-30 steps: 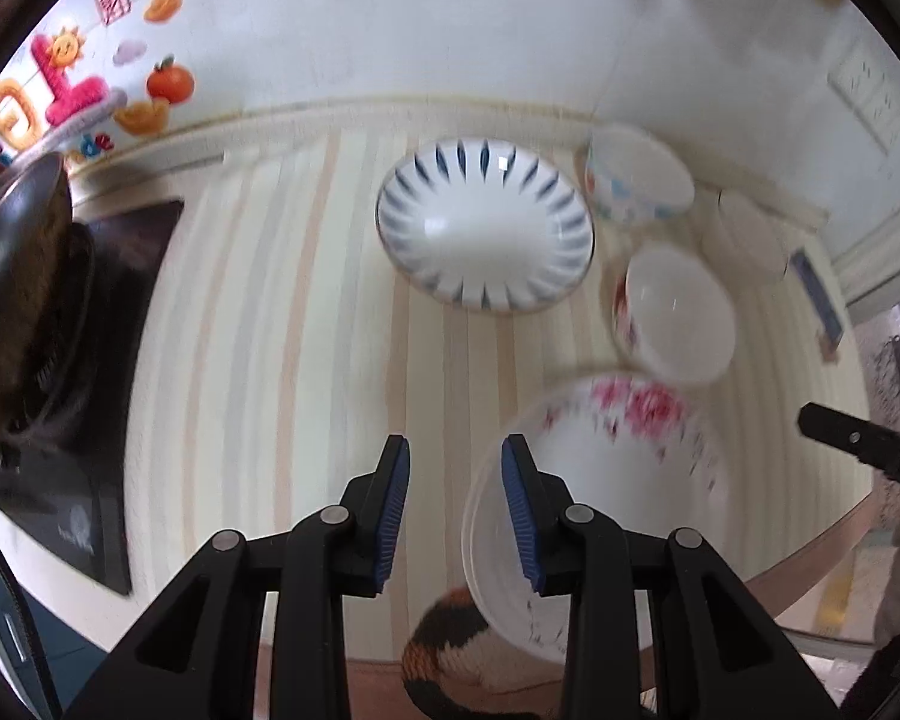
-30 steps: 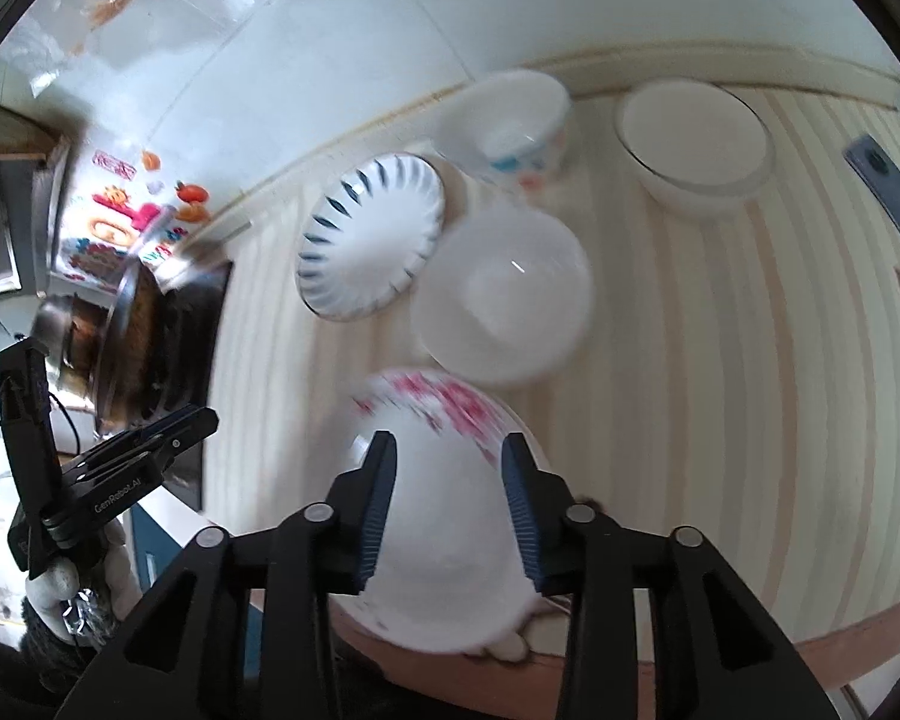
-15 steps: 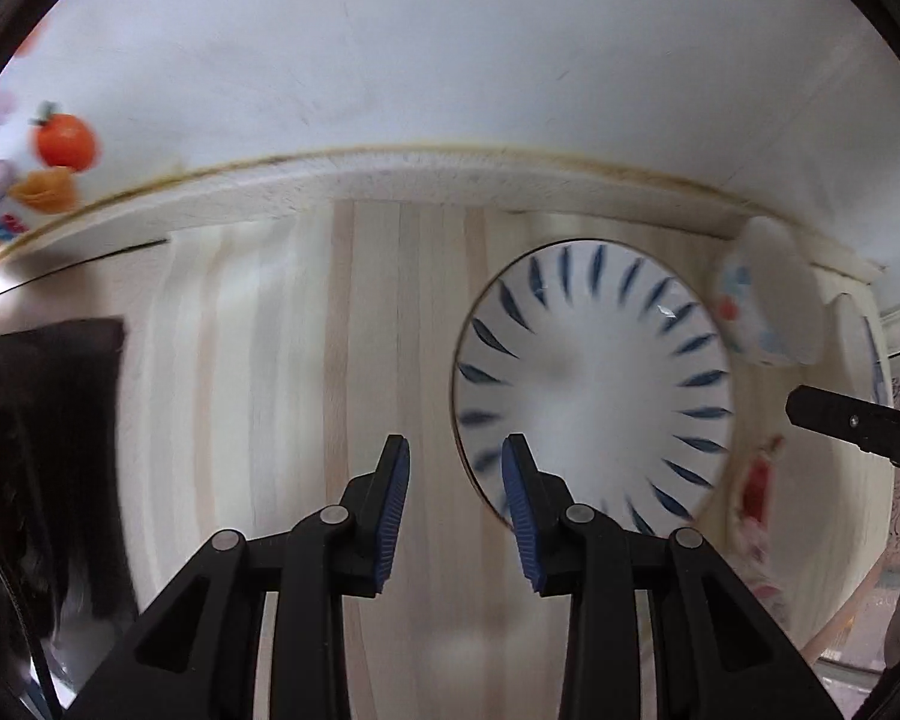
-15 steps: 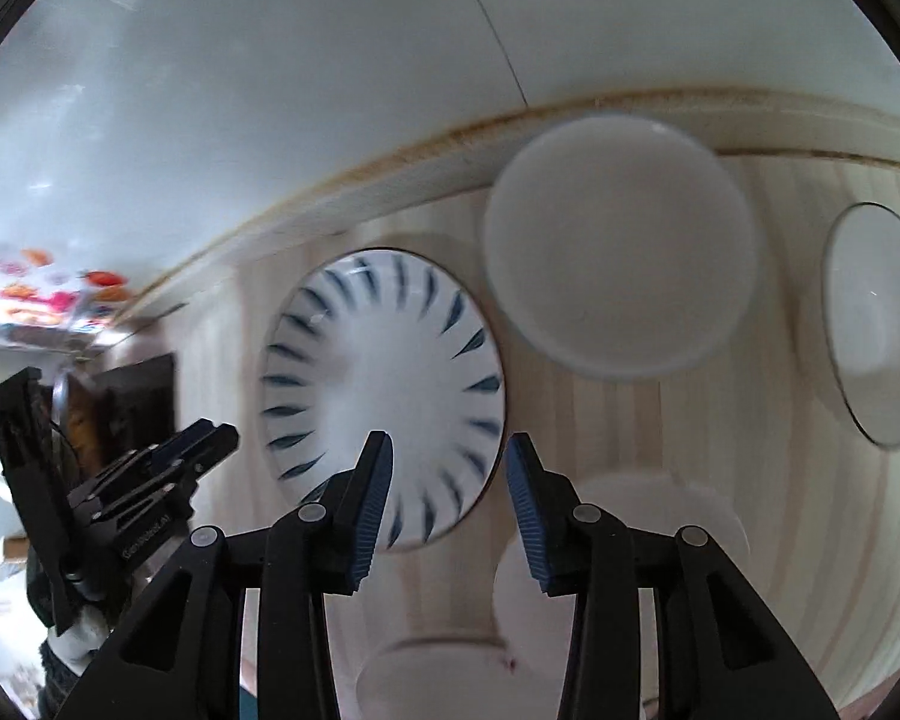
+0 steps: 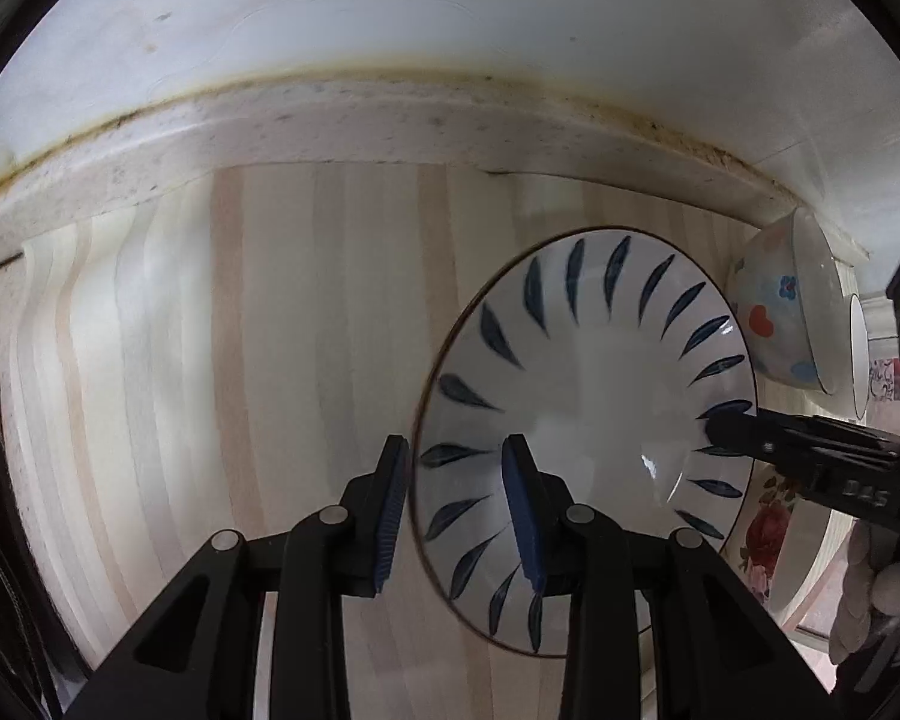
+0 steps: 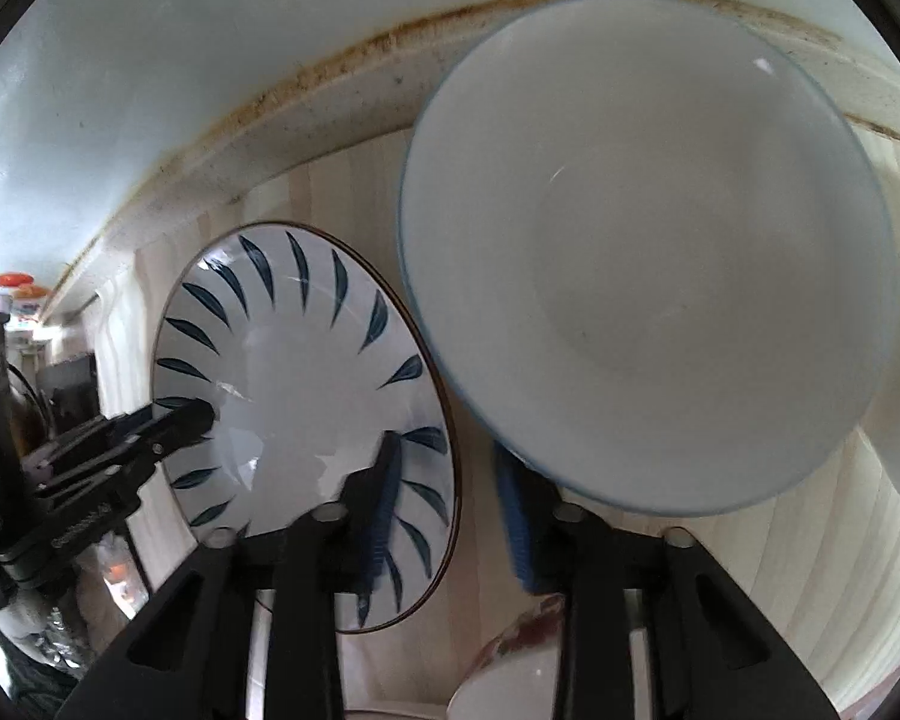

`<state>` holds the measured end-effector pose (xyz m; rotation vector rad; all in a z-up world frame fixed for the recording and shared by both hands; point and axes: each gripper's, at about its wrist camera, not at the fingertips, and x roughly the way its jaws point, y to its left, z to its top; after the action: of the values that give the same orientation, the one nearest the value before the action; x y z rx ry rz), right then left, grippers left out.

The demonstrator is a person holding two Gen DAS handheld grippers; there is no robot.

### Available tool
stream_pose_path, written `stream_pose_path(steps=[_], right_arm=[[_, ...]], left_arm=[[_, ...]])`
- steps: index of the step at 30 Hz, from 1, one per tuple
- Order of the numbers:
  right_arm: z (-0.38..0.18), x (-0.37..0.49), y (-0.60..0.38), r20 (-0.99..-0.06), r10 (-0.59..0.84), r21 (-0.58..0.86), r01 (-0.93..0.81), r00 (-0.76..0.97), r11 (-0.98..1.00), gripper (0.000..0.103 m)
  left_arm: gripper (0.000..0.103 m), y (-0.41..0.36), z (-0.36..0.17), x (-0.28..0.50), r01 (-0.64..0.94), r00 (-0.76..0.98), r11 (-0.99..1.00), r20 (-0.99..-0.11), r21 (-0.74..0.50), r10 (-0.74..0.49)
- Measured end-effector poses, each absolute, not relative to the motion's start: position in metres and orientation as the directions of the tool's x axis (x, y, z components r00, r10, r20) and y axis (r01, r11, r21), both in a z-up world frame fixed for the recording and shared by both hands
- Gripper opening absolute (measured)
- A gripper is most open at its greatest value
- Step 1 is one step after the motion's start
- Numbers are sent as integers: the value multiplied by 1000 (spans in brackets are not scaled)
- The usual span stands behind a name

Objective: Organize plates and bowls
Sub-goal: 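Grasp the blue-striped plate rim with the right tool while the left tool grips it, then carry the blue-striped plate with both tools and lower it onto the pink-flower plate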

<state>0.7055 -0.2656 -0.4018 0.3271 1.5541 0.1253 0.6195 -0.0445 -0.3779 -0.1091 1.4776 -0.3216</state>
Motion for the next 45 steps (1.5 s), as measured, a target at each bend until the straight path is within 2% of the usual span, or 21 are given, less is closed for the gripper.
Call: stream_pose_path(steps=[1,4,13,28,45], right_arm=[[-401,706,-265,-954,297,298,117,24,947,16],[-400,705,-263,-958,287,288,110,26,951,16],[-376,698,-258,-947,322,322,89,17,943,16],[-318,636,-233,-932,362,363,-40,-35,931,16],[-329,520,-272,-937,337,343,-70,-92,937,16]], left_arm=[[29,-47,-377,618,153,68,954,-960,-257,-270],[27,-51,-375,612,167,92,961,-967,-222,-239],[27,-41,-355,593,108,92,968,-967,-228,-238],[27,-25,-277,500,39,154,974,-962,-222,-225],[27,-41,-279,456,4,116,964,-958,-265,-264]])
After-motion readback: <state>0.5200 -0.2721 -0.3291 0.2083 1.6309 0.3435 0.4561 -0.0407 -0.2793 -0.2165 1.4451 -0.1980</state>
